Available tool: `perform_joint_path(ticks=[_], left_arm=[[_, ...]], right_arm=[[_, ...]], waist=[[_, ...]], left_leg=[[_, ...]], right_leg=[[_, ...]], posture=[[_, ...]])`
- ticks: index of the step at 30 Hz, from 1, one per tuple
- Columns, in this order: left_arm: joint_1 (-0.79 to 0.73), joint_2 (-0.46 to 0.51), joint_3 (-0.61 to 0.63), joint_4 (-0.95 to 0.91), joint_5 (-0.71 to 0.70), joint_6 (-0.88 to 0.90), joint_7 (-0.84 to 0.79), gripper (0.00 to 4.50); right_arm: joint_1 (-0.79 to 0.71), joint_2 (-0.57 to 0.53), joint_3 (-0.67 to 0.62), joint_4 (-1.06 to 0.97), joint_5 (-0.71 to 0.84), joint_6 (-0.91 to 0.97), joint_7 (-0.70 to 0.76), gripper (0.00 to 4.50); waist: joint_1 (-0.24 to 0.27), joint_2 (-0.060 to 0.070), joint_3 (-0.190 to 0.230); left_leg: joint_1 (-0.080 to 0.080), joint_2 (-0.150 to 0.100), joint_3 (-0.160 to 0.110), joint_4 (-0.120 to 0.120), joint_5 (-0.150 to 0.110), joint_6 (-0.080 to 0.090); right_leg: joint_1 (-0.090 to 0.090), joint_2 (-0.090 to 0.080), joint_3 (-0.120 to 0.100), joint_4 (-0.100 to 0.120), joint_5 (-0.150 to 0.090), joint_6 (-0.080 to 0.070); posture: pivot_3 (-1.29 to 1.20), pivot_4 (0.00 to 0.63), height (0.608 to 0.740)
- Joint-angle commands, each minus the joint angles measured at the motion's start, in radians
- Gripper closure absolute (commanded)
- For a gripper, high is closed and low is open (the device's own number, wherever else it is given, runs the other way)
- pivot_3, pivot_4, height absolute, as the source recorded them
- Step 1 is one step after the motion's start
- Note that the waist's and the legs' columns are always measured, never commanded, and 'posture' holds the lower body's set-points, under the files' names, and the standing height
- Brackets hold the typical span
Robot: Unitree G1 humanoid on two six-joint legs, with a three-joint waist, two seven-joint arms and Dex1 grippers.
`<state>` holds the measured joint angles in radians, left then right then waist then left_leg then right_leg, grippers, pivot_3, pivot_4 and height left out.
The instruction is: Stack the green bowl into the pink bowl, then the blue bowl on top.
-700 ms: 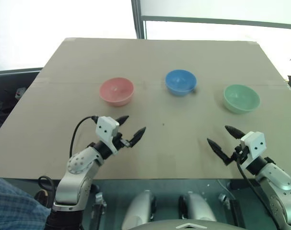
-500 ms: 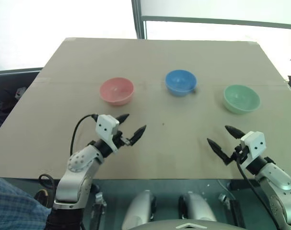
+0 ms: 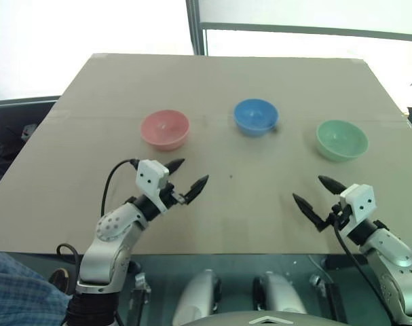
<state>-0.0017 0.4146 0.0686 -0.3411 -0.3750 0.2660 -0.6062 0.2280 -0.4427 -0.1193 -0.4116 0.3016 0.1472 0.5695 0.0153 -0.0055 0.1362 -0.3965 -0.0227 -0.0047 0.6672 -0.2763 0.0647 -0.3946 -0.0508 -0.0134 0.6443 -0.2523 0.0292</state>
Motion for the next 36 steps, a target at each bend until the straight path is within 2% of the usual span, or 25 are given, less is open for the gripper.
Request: perform_joint_path(ticks=[1,5,13,18,22,32,36], left_arm=[[-0.02,0.008,-0.004,-0.014,-0.004,0.024,0.006,0.0],[-0.055,0.019,-0.02,-0.009,0.024,0.063,0.021,0.0],[-0.238,0.039,-0.082,-0.056,0.093,0.316,0.15,0.0],[-0.344,0.124,-0.152,-0.039,0.216,0.419,0.188,0.0],[-0.4,0.19,-0.17,0.032,0.298,0.399,0.184,0.0],[-0.493,0.231,-0.205,0.275,0.41,0.255,0.146,0.0],[-0.554,0.227,-0.245,0.428,0.451,0.149,0.1,0.0]], right_arm=[[-0.028,-0.016,0.005,-0.088,0.028,0.066,-0.013,0.09],[-0.065,-0.041,0.042,-0.194,0.093,0.164,0.012,0.09],[-0.21,-0.111,0.071,-0.359,0.326,0.323,0.085,0.09],[-0.262,-0.138,0.073,-0.366,0.351,0.369,0.07,0.09],[-0.27,-0.144,0.078,-0.36,0.347,0.375,0.065,0.09],[-0.288,-0.144,0.086,-0.339,0.32,0.366,0.047,0.09],[-0.292,-0.137,0.084,-0.329,0.301,0.36,0.032,0.09]], waist=[[0.0,0.0,0.0],[0.0,0.0,0.0],[0.001,-0.002,0.0],[0.0,-0.002,0.0],[-0.001,-0.002,0.0],[0.0,-0.003,0.0],[0.001,-0.003,0.0]], left_leg=[[0.0,0.0,0.0,0.0,0.0,0.0],[0.0,0.0,0.0,0.0,0.0,0.0],[0.0,0.0,-0.001,0.002,0.0,0.0],[-0.001,-0.001,-0.001,0.002,0.0,0.0],[-0.001,0.0,-0.001,0.001,0.002,-0.003],[-0.001,-0.001,-0.001,0.001,0.002,-0.004],[-0.002,-0.001,-0.001,0.002,0.002,-0.004]], right_leg=[[0.0,0.0,0.0,0.0,0.0,0.0],[0.0,0.0,0.0,0.0,0.0,0.0],[0.001,0.001,-0.001,0.001,0.0,0.0],[0.001,0.001,-0.001,0.001,0.0,0.0],[0.0,0.002,-0.001,0.001,0.0,0.0],[0.0,0.001,-0.001,0.001,0.0,0.0],[0.0,0.001,-0.001,0.001,0.0,0.0]], posture=[[0.0,0.15,0.74],[0.0,0.15,0.74],[0.0,0.15,0.74],[0.0,0.15,0.74],[0.0,0.15,0.74],[0.0,0.15,0.74],[0.0,0.15,0.74]])
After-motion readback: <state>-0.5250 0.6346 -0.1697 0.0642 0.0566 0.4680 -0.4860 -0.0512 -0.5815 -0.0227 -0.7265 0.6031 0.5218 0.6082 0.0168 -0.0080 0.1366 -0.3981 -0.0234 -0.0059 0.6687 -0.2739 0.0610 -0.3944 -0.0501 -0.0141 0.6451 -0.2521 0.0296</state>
